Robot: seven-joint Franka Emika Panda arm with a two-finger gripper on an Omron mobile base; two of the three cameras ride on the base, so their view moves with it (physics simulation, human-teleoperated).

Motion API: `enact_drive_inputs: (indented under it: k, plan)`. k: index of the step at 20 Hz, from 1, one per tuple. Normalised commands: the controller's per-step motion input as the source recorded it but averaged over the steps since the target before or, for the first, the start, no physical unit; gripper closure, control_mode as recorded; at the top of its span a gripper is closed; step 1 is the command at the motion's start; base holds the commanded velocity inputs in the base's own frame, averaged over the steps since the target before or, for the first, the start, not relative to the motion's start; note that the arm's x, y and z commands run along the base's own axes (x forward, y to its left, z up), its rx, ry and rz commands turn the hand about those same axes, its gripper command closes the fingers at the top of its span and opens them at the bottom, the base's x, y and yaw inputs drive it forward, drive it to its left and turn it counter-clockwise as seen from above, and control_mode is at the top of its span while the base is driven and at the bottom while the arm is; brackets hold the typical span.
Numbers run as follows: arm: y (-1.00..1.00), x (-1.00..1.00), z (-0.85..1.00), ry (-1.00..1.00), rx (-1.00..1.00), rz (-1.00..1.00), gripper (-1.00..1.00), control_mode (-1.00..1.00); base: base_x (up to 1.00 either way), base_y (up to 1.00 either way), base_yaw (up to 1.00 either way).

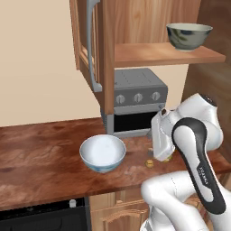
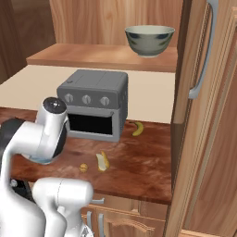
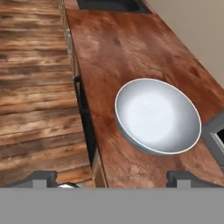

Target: Pick both bowls and place them on the counter. Then place the hotdog bun in one bowl and place the cookie dough ball in the other bowl.

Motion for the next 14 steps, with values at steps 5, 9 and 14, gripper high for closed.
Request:
enact_drive_inputs:
  k: [5, 9, 14]
  plan:
    - [-0.40, -0.40, 0.60, -0.06, -0.07, -0.12, -1.00, -1.00, 0.00, 0.00, 0.00]
    - [-0.45, -0.49, 0.58, -0.07, -0.05, -0.13, -1.00, -1.00, 0.00, 0.00, 0.00]
    - [-0.34, -0.42, 0.59, -0.09, -0.12, -0.04, -1.00, -1.00, 0.00, 0.00, 0.00]
